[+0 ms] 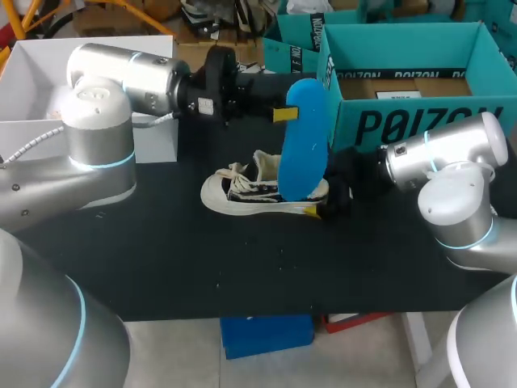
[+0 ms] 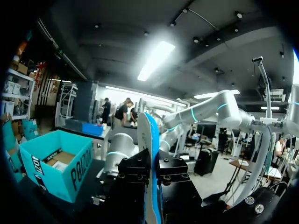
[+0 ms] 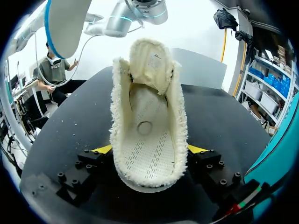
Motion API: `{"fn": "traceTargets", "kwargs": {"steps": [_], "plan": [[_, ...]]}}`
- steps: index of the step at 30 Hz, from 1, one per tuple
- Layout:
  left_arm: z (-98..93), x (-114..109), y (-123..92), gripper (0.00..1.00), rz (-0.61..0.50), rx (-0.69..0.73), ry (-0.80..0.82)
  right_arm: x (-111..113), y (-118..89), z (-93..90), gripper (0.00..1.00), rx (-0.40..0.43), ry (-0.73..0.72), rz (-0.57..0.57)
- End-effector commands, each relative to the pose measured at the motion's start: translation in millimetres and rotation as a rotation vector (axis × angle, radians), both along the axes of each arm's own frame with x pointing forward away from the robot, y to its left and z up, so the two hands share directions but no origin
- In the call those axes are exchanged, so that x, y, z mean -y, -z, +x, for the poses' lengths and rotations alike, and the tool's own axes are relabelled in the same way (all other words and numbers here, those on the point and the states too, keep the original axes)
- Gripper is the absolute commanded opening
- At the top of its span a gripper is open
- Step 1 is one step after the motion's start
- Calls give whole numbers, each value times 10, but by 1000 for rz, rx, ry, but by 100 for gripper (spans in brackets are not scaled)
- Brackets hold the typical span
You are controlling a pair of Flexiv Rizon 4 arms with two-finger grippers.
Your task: Take the shoe out of the shoebox, open the shoe tongue, remove and reinsert the insole, then place the shoe into the shoebox
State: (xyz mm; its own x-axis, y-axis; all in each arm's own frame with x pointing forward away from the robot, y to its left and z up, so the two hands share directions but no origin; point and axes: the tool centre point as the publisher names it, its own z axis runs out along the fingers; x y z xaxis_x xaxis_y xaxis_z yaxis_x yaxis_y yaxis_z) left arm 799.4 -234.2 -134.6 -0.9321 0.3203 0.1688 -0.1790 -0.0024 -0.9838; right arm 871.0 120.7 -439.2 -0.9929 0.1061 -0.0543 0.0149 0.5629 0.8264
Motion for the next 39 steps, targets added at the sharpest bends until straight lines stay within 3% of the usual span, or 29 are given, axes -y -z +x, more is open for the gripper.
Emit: {"fn": "traceTargets", "kwargs": {"steps": [1,8,20,26,39], "plan": [[-101,-140,-75,0,-12,3,-34,-20,30,4,0,0,2,-2],[-116,-122,-212,0,-21,-21,-8,-20,30,4,0,0,2,-2],[-180,-147,-517,0,-141,-136,8,-20,30,4,0,0,2,-2],[-228,-161,-627,0,-133,-134,-4,-20,30,4,0,0,2,-2],[-257,-198,-628,0,-120,-135,-38,-20,30,4,0,0,2,-2]]}}
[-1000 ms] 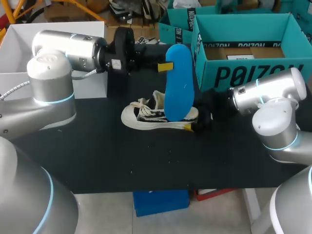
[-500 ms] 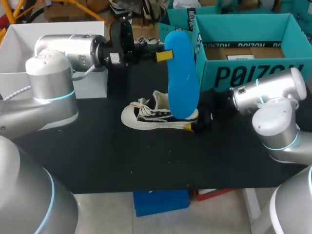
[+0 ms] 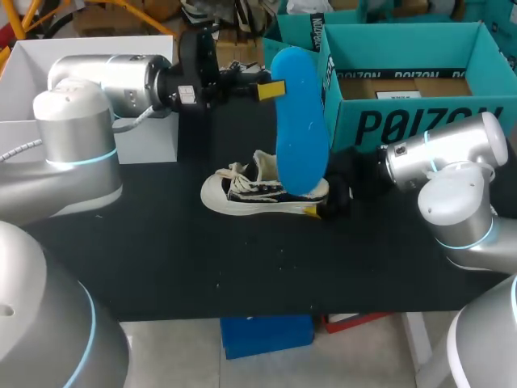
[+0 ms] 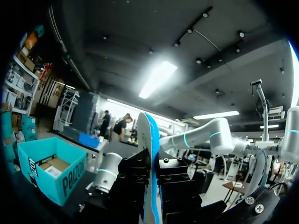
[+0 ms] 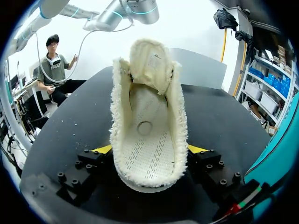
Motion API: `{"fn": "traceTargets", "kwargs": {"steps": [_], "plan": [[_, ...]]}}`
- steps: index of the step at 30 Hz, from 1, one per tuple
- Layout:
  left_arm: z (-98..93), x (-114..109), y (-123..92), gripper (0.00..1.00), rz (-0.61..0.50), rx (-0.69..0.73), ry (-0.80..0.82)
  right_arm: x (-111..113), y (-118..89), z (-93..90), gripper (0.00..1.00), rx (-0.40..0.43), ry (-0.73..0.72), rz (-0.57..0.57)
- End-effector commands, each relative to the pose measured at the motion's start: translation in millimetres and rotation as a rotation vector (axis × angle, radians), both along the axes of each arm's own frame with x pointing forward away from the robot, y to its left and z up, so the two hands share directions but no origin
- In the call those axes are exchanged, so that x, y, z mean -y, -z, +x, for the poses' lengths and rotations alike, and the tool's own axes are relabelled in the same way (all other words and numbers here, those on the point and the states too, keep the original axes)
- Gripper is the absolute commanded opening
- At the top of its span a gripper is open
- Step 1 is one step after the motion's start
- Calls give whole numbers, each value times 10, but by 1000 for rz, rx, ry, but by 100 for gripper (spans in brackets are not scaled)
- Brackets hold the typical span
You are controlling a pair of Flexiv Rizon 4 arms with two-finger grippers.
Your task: Take the shoe out of the shoebox, open the shoe tongue, remove and reinsert the insole, then place the shoe into the shoebox
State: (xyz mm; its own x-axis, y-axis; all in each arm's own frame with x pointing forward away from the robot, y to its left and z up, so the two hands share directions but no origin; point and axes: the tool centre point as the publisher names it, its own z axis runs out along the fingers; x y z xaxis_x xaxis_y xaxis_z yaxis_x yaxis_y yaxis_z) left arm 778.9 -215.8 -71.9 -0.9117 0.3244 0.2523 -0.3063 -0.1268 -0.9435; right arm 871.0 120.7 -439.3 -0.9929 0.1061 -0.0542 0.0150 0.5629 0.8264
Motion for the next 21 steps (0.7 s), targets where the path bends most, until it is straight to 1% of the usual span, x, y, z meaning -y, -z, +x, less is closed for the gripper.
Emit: {"fn": "traceTargets", "kwargs": {"steps": [1,12,13,14,15,21], "plan": [[-51,-14,-1,0,4,-3,-14,-21,29,4,0,0,2,-2],[-51,-14,-1,0,4,-3,-14,-21,29,4,0,0,2,-2],[-51,-14,-1,0,4,-3,-14,-21,29,4,17,0,2,-2],[-51,-14,-1,0,4,-3,-14,-12,23,6,42,-1,0,-7],[-51,-14,-1,0,4,-3,-14,-6,15,10,100,0,-2,-10],[-51,-14,-1,0,4,-3,-14,37,-34,17,100,1,-2,-62]]}}
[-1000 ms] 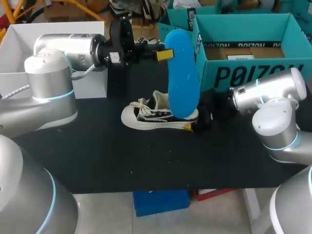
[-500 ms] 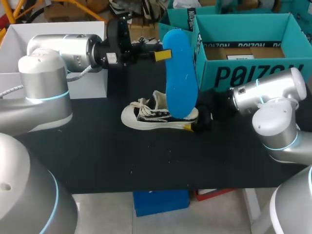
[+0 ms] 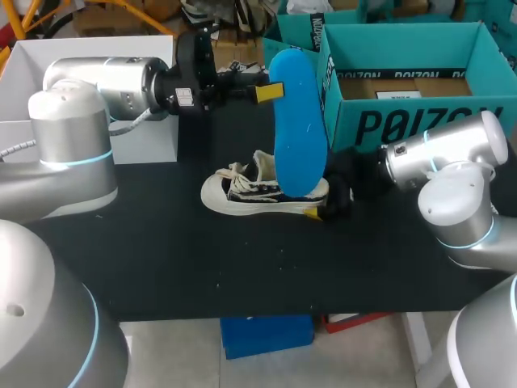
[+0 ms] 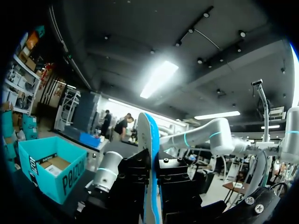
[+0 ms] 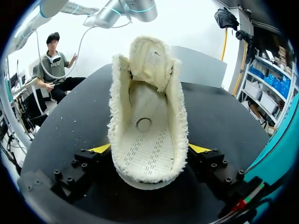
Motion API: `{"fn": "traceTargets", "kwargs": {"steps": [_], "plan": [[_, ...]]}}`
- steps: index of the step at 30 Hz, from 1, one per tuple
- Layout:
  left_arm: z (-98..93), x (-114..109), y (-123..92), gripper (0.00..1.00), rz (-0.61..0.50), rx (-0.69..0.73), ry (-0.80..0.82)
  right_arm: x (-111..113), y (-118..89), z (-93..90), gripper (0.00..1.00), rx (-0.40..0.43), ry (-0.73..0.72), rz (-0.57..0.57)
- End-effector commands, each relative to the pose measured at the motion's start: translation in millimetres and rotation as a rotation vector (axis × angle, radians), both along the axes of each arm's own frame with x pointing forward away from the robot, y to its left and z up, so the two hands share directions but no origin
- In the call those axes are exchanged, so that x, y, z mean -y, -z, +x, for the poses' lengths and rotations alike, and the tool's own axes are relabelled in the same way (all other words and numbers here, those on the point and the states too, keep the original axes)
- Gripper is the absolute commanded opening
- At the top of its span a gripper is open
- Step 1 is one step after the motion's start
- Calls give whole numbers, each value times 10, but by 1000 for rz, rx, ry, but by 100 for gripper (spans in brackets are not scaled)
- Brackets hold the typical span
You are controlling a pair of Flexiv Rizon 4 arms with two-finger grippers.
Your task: Take the shoe out of the shoebox, open the shoe tongue, remove and reinsert the insole, then place the shoe into the shoebox
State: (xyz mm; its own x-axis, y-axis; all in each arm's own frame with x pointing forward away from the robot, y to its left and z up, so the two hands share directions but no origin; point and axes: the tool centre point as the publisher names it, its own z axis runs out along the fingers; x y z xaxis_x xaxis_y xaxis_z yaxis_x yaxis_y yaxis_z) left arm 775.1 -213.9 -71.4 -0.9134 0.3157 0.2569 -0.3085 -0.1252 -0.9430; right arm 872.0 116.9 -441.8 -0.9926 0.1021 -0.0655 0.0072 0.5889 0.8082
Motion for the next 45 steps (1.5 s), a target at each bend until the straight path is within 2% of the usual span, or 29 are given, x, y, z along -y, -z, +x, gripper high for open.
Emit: {"fn": "traceTargets", "kwargs": {"steps": [1,18,20,24,31,45], "plan": [[-13,6,5,0,0,1,-6,6,-70,5,100,-7,0,-37],[-13,6,5,0,0,1,-6,175,-362,24,100,-23,-26,-273],[-13,6,5,0,0,1,-6,214,-394,30,100,-55,-10,-334],[-13,6,5,0,0,1,-6,259,-472,61,100,-63,-9,-386],[-13,6,5,0,0,1,-6,238,-600,107,100,-64,-42,-479],[-13,6,5,0,0,1,-6,159,-712,144,100,-74,-64,-599]]}}
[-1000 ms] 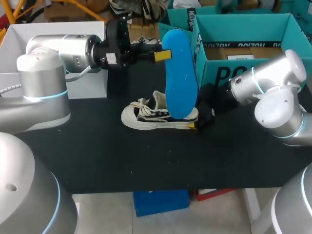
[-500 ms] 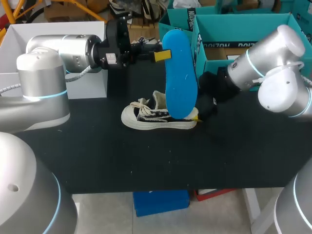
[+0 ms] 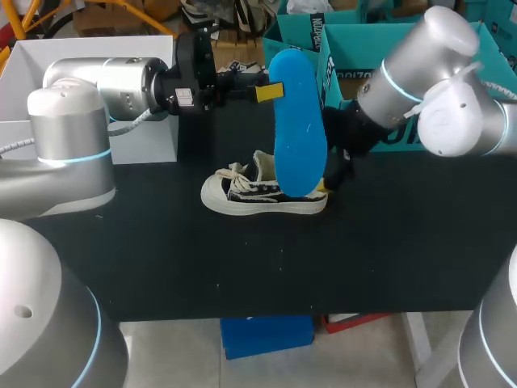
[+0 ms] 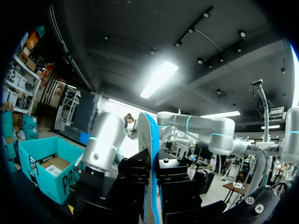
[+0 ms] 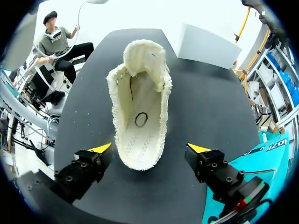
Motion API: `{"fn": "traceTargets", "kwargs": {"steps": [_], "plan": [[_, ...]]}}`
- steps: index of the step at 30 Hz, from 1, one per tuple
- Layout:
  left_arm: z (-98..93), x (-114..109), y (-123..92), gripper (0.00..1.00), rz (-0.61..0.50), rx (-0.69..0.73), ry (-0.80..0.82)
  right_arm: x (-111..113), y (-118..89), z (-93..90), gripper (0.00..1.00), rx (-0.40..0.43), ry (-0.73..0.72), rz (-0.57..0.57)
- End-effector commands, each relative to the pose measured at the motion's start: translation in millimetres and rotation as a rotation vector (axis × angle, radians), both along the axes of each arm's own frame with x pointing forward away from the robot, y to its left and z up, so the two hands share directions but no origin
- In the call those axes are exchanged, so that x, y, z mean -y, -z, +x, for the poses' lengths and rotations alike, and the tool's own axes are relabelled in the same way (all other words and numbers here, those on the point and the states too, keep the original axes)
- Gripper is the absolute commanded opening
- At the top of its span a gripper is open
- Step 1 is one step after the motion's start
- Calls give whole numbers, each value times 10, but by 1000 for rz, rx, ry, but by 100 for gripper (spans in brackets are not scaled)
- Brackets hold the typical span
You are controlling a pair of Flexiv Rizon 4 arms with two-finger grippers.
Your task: Take the shoe out of the shoebox, open the shoe tongue, remove and reinsert the insole, then place the shoe into the shoebox
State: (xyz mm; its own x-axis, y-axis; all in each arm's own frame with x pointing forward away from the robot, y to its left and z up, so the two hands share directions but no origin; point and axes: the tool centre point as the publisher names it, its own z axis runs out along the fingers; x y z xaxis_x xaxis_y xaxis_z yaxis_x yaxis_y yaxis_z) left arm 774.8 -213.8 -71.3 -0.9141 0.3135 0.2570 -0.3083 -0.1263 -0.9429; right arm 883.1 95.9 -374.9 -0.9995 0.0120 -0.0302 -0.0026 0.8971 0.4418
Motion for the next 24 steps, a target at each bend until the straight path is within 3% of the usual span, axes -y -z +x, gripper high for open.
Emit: {"fn": "traceTargets", "kwargs": {"steps": [1,24], "plan": [[-10,6,6,0,0,1,-3,-58,-51,35,100,-7,-1,-120],[-10,6,6,0,0,1,-3,-227,-164,80,100,3,-33,-257]]}}
